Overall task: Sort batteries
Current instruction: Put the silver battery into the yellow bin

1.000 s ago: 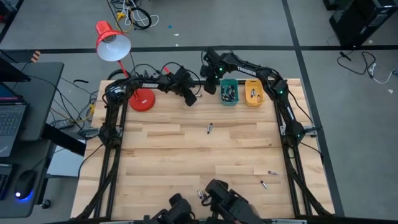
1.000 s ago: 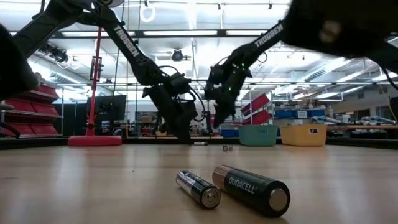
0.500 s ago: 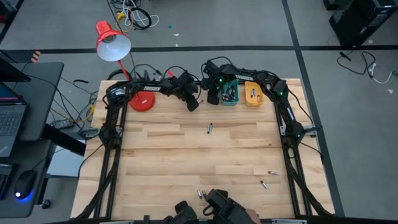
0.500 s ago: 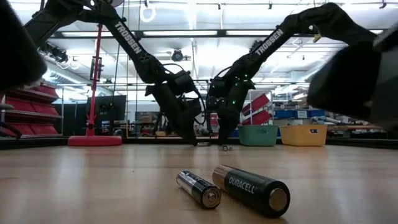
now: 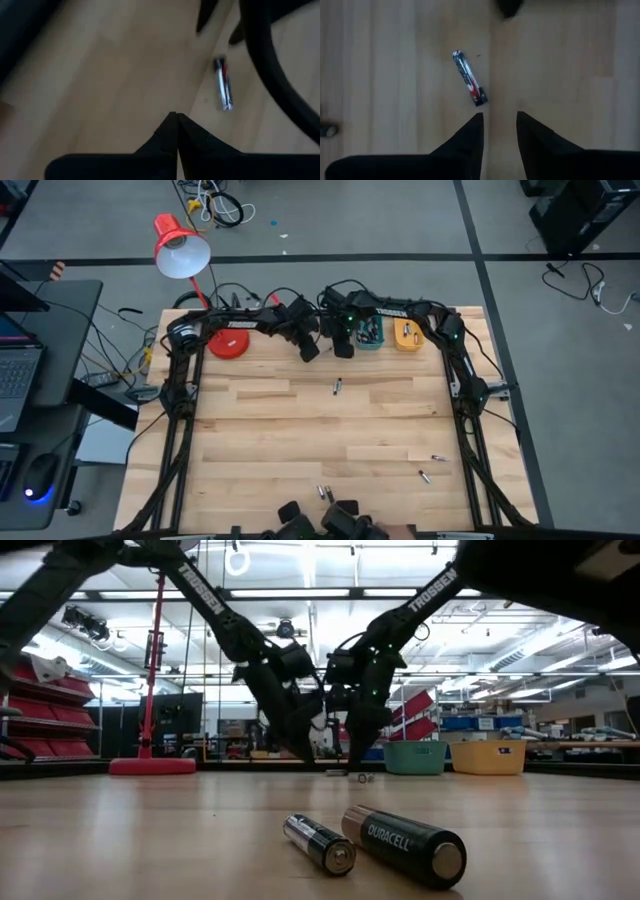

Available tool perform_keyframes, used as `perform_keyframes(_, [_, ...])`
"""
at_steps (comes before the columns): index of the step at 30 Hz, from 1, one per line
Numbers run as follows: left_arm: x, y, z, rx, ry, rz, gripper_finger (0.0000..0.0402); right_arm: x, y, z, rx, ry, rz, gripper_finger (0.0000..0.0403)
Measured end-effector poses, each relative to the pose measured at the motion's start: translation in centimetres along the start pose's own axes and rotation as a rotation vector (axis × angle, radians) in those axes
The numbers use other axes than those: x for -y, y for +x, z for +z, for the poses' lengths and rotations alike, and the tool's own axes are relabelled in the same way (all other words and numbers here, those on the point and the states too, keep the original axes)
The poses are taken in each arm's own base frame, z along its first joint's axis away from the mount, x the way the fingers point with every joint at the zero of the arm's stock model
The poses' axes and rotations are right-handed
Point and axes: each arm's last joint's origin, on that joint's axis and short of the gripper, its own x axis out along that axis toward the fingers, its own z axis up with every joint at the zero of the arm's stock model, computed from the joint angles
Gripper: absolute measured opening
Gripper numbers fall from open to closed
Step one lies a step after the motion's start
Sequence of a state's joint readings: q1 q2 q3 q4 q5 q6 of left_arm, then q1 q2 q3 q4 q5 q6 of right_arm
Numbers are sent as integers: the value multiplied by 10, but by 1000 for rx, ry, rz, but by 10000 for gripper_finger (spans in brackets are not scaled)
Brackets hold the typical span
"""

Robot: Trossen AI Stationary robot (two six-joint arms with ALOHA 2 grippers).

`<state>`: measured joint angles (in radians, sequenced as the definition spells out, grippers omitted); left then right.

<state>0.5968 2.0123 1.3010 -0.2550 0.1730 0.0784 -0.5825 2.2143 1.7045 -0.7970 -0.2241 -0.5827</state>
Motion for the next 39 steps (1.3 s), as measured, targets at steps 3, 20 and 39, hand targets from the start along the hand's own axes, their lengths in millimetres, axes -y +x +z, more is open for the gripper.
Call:
perform_keyframes(3, [-5,-20,7,24,20,41,12,-7,7,3,1,-55,-17,103])
perform_keyframes(20, [-26,-76,-26,51,-29,200,12,-26,13,6,-69,-152,-90,100])
perform_keyframes(39, [-21,-94,-61,119,-58,220,12,-37,3,25,53,287,-132,134])
